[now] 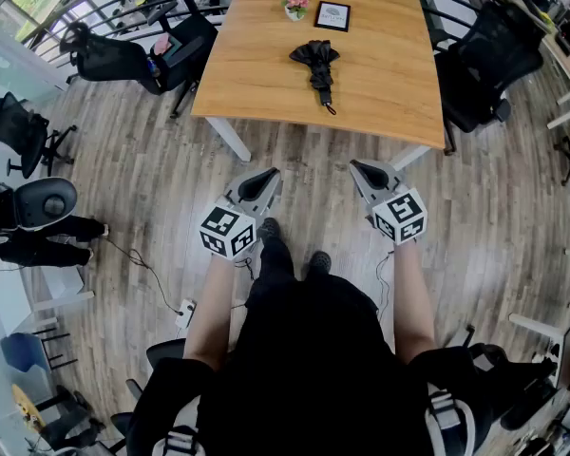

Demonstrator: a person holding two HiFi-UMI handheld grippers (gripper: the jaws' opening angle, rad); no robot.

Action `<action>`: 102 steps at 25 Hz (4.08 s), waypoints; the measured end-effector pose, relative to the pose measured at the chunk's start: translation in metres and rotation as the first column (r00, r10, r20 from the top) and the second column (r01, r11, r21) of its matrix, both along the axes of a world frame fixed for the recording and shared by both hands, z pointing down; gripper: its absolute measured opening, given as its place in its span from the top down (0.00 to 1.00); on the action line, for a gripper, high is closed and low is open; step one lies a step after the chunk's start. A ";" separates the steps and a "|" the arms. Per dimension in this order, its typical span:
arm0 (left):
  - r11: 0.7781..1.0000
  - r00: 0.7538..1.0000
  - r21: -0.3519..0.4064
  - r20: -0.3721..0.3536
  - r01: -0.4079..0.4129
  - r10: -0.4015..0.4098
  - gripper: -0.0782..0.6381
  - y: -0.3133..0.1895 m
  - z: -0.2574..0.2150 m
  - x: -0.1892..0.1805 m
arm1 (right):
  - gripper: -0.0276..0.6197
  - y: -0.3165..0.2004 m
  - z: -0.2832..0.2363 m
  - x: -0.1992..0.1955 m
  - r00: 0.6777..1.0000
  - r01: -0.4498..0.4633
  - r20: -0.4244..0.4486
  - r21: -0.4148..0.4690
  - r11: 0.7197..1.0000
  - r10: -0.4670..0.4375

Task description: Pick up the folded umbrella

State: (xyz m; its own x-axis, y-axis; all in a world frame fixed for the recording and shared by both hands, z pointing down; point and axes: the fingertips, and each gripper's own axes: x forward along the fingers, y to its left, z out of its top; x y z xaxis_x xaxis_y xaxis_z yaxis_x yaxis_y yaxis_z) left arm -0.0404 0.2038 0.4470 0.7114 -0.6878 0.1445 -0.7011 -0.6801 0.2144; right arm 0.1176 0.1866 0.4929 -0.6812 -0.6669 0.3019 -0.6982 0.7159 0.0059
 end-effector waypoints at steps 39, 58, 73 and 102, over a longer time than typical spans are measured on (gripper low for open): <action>0.999 0.999 0.034 0.004 0.038 -0.039 0.58 -0.011 0.003 0.020 | 0.55 0.000 0.002 0.007 0.993 0.087 0.075 0.028 0.996 -0.089; 1.000 1.000 0.015 -0.007 0.014 -0.014 0.52 -0.034 0.007 -0.002 | 0.48 -0.023 0.004 -0.010 0.996 0.040 0.075 0.010 0.999 -0.040; 0.996 0.996 -0.031 -0.036 -0.086 0.085 0.52 -0.113 0.024 -0.044 | 0.49 -0.096 0.013 -0.053 0.995 -0.070 0.076 -0.017 0.997 0.071; 0.979 0.980 -0.051 -0.042 -0.198 0.196 0.52 -0.211 0.041 -0.096 | 0.50 -0.169 0.037 -0.094 0.973 -0.218 0.063 -0.052 0.975 0.221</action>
